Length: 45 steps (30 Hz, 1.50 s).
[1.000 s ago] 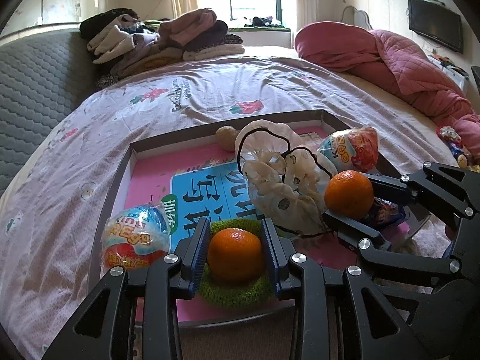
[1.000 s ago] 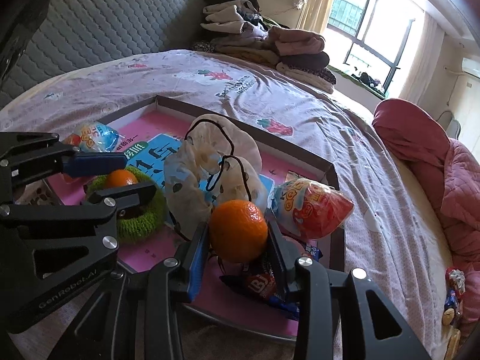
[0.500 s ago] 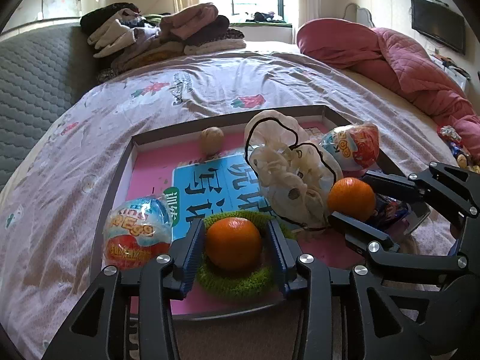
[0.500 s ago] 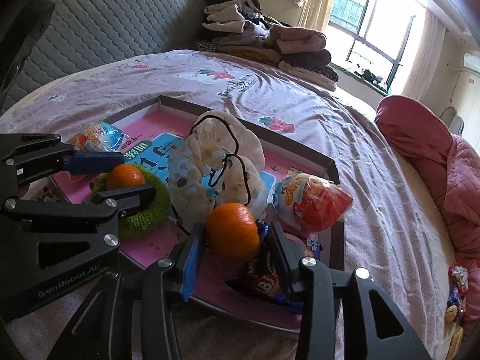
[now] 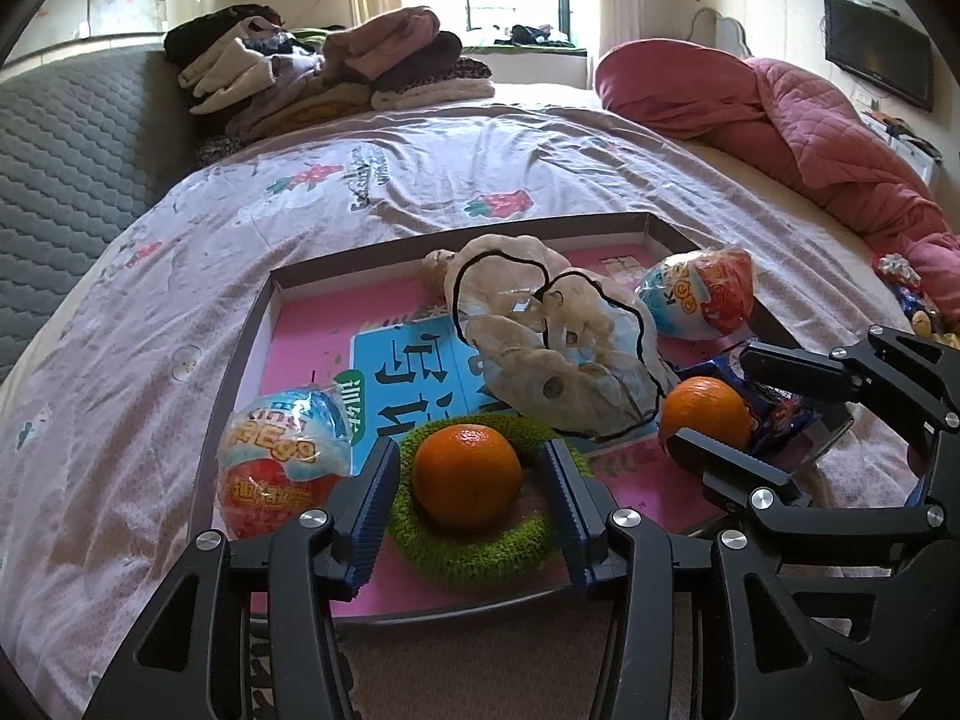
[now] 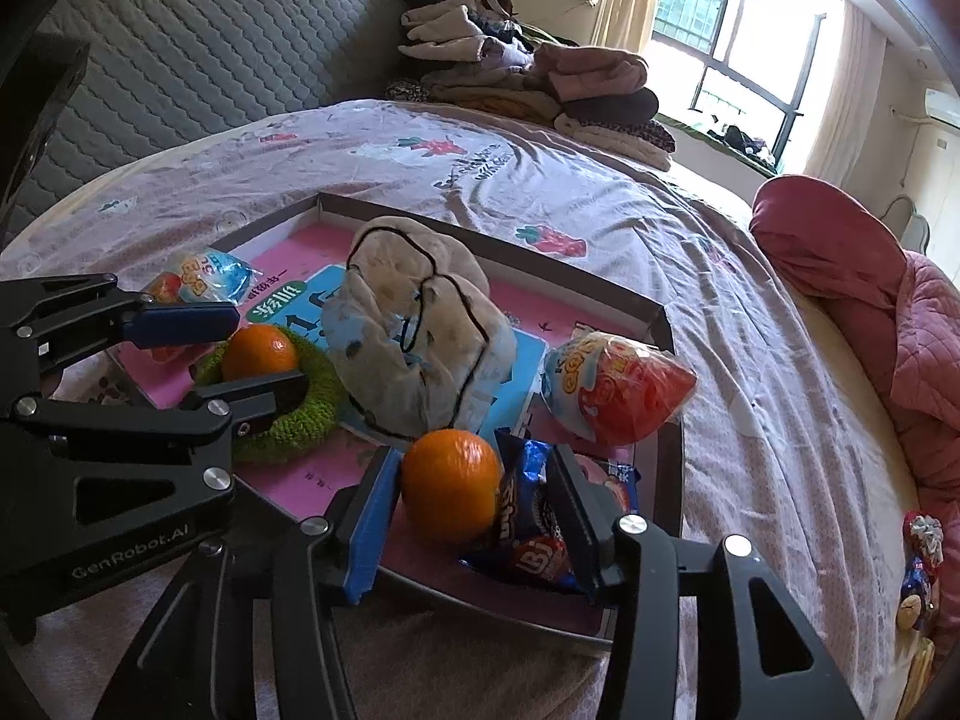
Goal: Organize objects
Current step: 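Lower the orange into the tray beside the blue card and open the right tool, then withdraw both open tools back from the tray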
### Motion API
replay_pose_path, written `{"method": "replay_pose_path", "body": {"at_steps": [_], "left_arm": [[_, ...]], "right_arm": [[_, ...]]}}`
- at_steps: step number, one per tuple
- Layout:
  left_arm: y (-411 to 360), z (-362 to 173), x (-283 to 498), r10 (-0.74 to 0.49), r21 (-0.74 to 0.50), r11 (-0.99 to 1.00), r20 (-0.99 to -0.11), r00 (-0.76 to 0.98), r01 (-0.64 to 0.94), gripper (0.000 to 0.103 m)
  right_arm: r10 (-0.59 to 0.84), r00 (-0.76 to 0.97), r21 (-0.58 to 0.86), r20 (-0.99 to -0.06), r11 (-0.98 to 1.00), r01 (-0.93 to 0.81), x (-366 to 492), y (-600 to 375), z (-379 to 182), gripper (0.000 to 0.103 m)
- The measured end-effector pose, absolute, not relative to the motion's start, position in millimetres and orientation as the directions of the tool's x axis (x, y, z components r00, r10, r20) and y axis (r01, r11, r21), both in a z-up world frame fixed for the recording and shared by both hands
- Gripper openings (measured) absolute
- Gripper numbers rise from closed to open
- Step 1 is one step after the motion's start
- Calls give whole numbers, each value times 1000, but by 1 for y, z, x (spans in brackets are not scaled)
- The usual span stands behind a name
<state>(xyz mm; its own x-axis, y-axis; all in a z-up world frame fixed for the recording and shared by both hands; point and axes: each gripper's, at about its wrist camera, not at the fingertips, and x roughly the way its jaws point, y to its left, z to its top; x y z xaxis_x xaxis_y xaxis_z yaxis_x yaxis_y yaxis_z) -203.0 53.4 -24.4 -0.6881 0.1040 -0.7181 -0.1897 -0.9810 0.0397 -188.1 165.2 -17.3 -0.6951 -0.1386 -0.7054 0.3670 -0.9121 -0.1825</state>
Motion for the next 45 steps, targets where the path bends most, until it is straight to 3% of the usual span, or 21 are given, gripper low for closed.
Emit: {"method": "replay_pose_path", "body": {"at_steps": [7, 32, 37, 45], "left_arm": [[50, -19, -200, 96, 31, -985, -715, -692, -169, 60], [43, 4, -176, 91, 23, -990, -669, -738, -143, 65], [39, 10, -167, 89, 24, -990, -657, -748, -139, 72], [26, 15, -151, 63, 18, -995, -651, -757, -98, 75]], "right_arm": [[-157, -695, -144, -702, -924, 354, -185, 168, -11, 50], [-252, -728, 77, -638, -961, 266, -175, 198, 19, 61], [-245, -744, 72, -622, -964, 257, -167, 198, 26, 63], [-232, -774, 57, -590, -967, 247, -147, 193, 36, 66]]}}
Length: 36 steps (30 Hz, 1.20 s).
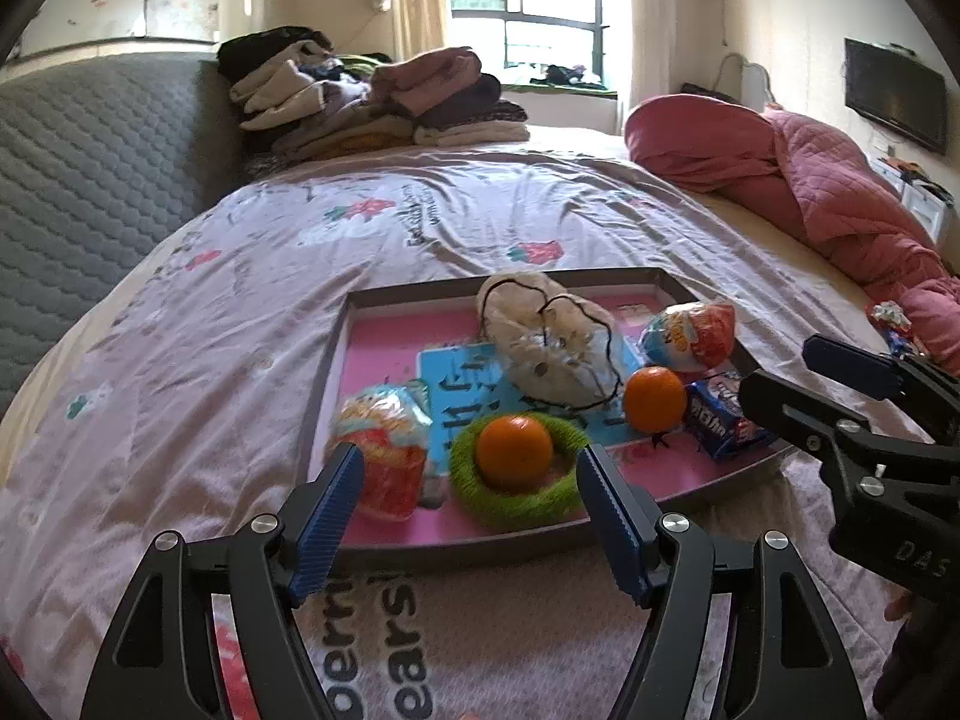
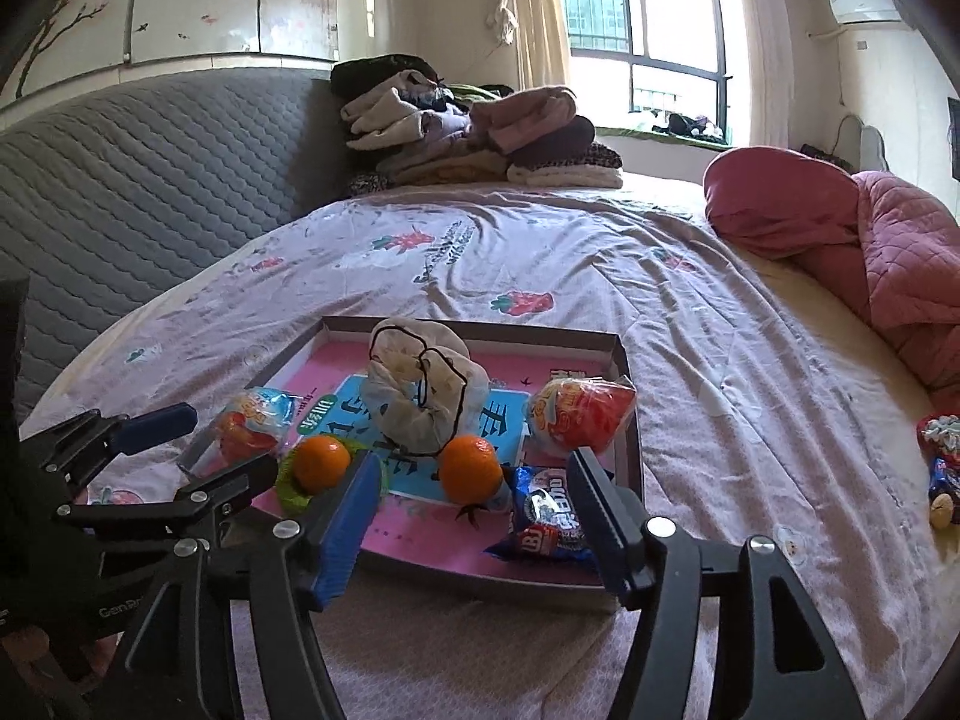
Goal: Organize objects
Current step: 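Withdraw both open tools back from the tray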
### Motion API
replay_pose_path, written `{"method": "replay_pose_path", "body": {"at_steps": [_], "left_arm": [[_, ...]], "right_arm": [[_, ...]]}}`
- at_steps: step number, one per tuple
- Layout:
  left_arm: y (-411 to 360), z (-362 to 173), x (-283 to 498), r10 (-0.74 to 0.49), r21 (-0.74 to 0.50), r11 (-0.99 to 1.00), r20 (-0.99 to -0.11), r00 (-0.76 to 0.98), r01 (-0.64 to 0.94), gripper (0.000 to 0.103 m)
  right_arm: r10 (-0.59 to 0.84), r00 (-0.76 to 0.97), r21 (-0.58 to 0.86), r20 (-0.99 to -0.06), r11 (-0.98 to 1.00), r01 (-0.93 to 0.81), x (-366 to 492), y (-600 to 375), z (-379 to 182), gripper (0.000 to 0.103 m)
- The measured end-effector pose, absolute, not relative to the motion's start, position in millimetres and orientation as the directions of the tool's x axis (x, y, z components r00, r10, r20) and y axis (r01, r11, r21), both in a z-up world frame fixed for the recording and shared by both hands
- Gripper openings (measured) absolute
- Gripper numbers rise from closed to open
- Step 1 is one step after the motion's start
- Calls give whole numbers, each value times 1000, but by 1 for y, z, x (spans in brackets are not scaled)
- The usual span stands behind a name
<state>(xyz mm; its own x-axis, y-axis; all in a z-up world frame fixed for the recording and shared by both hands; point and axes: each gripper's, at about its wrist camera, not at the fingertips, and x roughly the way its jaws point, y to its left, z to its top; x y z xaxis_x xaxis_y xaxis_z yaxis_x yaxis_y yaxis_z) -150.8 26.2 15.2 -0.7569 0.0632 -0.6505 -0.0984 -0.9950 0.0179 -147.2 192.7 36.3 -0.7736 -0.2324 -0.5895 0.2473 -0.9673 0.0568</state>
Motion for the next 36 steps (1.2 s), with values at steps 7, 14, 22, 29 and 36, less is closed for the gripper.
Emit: {"method": "replay_pose_path", "body": {"at_steps": [7, 14, 22, 29, 36], "left_arm": [[16, 16, -137, 22, 17, -999, -639, -769, -43, 75], [10, 10, -130, 18, 16, -999, -655, -755, -37, 75], [8, 8, -123, 10, 27, -999, -659, -752, -37, 75], [8, 2, -116, -12, 36, -999, -657, -753, -16, 75], [3, 1, -114, -19, 29, -1000, -655, -756, 0, 75]], "right_arm": [[-231, -770, 81, -595, -970, 228, -138, 192, 33, 68], [-204, -776, 64, -597, -976, 207, -130, 189, 27, 68], [-181, -785, 69, -592, -982, 175, -125, 191, 23, 68], [-172, -787, 75, -593, -985, 158, -121, 192, 20, 68], [-170, -785, 77, -595, -985, 155, -118, 191, 18, 68]]}}
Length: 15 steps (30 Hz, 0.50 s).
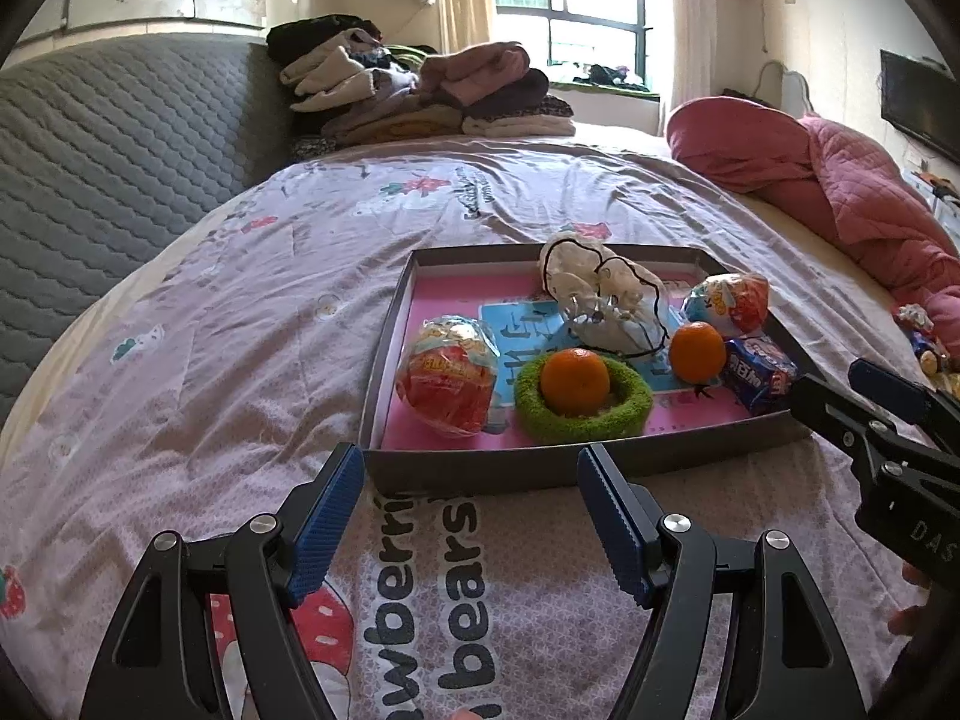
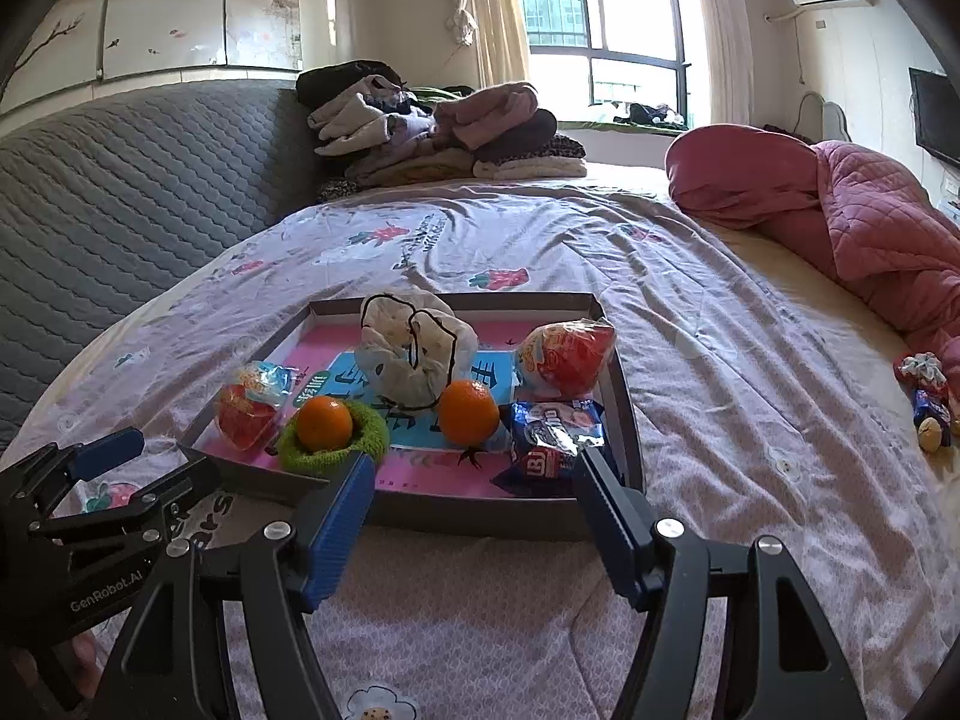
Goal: Organize objects
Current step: 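Withdraw both open tools back from the tray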
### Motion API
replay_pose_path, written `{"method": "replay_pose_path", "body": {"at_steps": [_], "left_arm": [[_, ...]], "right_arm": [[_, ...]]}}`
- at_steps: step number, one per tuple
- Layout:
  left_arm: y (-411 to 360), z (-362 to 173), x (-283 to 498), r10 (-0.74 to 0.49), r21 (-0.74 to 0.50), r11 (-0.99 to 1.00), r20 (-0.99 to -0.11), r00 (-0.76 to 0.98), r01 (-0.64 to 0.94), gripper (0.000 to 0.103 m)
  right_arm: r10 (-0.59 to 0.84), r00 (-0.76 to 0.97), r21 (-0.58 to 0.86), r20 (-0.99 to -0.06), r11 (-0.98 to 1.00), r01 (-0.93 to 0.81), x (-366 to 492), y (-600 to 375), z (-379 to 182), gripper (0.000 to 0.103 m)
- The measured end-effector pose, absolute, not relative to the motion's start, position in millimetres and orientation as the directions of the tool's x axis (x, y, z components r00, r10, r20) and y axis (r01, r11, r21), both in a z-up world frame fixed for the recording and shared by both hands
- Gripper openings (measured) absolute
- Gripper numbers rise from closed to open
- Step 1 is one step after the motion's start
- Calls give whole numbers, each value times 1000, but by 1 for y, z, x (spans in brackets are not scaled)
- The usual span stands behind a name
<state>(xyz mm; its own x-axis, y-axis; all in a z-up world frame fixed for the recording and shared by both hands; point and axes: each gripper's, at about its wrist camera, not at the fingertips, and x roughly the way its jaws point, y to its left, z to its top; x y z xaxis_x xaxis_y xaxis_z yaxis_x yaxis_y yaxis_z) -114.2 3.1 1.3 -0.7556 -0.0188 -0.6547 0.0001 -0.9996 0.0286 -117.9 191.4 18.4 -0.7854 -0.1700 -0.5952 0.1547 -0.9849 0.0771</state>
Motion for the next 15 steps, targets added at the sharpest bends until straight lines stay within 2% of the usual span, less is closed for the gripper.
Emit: {"method": "replay_pose_path", "body": {"at_steps": [15], "left_arm": [[1, -6, -109, -22, 17, -1000, -661, -750, 13, 75]], "right_arm": [[-161, -771, 71, -617, -986, 150, -106, 193, 9, 68]]}}
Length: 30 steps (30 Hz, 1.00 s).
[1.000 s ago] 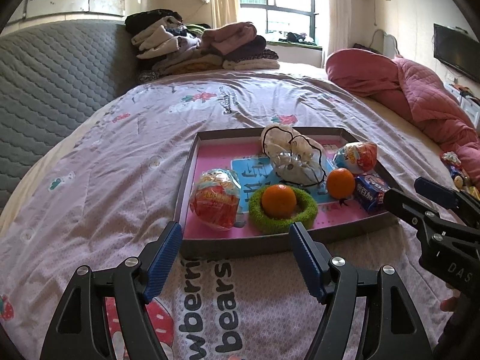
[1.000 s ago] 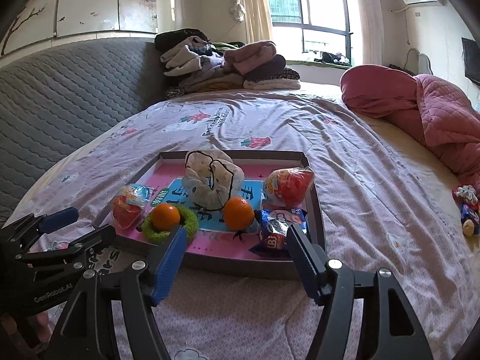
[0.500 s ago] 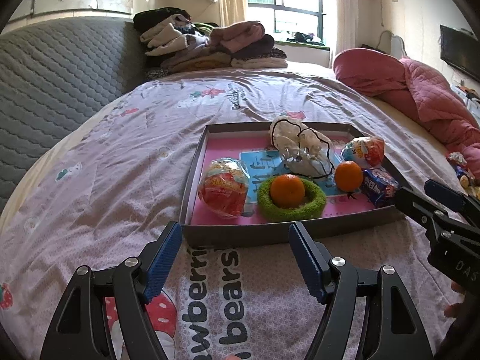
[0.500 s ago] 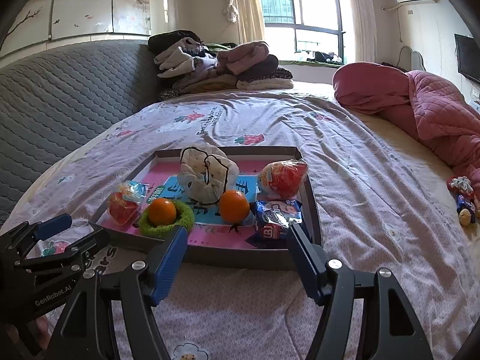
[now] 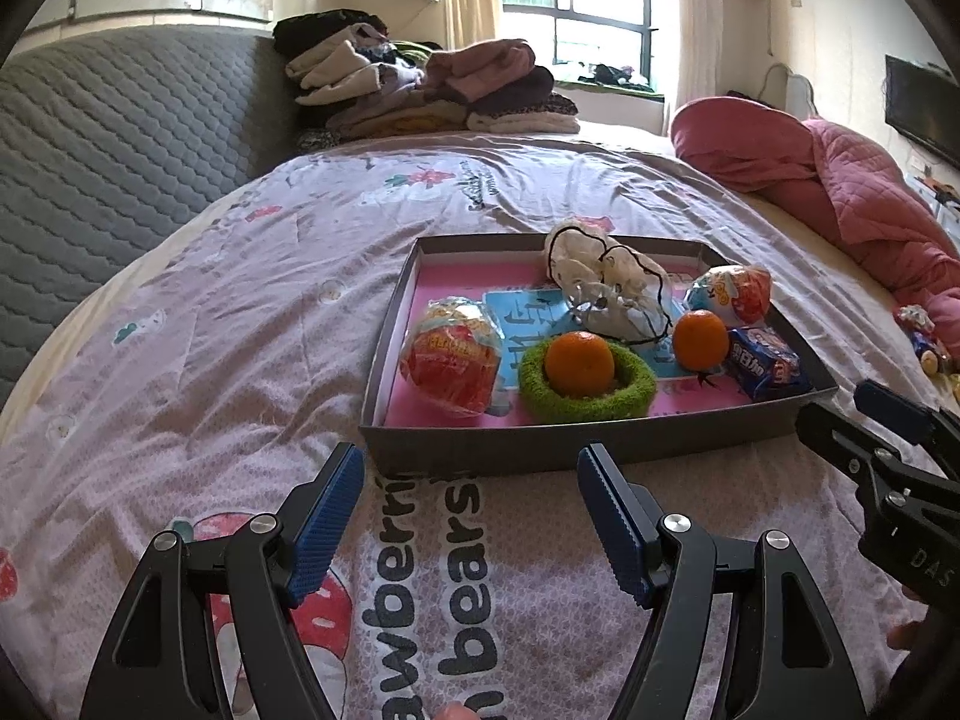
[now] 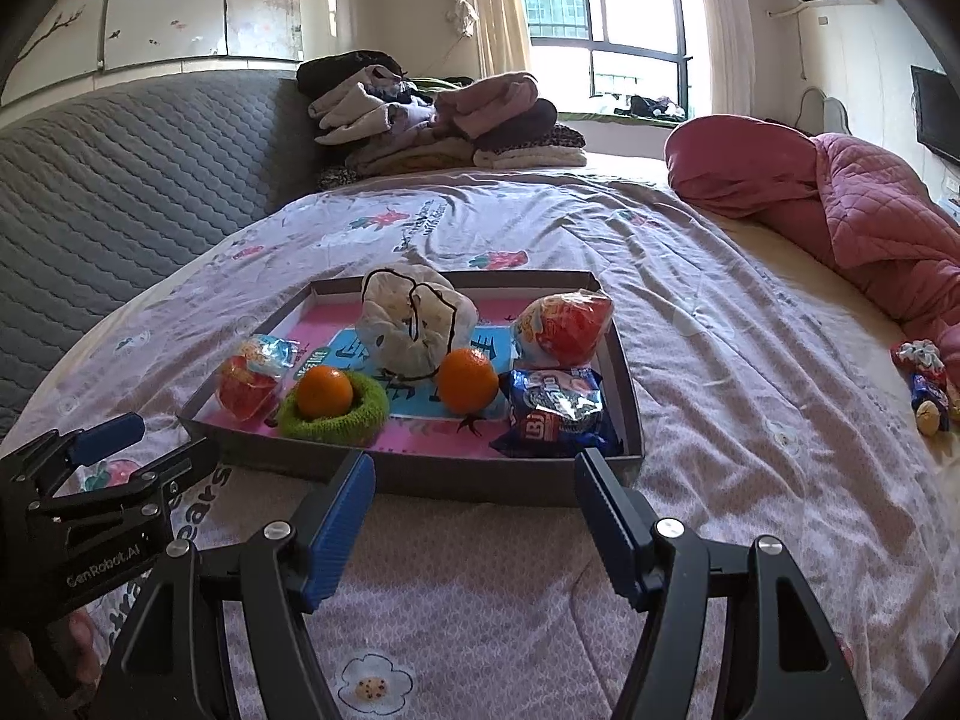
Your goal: Organize objects
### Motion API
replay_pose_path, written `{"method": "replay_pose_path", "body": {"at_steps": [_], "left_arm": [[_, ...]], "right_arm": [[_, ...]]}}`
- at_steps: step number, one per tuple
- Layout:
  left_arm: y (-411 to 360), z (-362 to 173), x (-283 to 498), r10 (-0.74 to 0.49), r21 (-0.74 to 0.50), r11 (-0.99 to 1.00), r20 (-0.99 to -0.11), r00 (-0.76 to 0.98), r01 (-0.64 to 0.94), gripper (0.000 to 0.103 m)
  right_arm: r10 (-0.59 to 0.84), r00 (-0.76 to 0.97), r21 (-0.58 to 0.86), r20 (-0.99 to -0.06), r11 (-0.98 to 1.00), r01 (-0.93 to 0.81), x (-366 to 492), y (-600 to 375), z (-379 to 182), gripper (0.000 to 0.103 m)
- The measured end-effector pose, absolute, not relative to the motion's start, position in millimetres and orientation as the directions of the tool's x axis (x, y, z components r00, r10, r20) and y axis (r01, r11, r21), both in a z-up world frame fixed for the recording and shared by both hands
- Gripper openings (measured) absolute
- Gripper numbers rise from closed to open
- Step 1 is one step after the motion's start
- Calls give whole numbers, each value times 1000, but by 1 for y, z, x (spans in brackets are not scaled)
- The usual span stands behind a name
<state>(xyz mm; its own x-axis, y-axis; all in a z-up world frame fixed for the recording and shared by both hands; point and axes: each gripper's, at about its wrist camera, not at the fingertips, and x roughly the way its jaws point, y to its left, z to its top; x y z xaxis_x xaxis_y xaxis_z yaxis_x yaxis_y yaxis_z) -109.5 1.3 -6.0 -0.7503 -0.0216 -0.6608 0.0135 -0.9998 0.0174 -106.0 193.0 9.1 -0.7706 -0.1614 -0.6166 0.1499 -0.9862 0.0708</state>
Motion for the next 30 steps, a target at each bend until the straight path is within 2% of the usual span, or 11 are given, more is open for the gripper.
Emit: {"method": "replay_pose_path", "body": {"at_steps": [30], "left_arm": [[4, -16, -99, -19, 29, -1000, -664, -747, -1, 75]], "right_arm": [[-165, -748, 73, -643, -985, 154, -101, 194, -6, 68]]}}
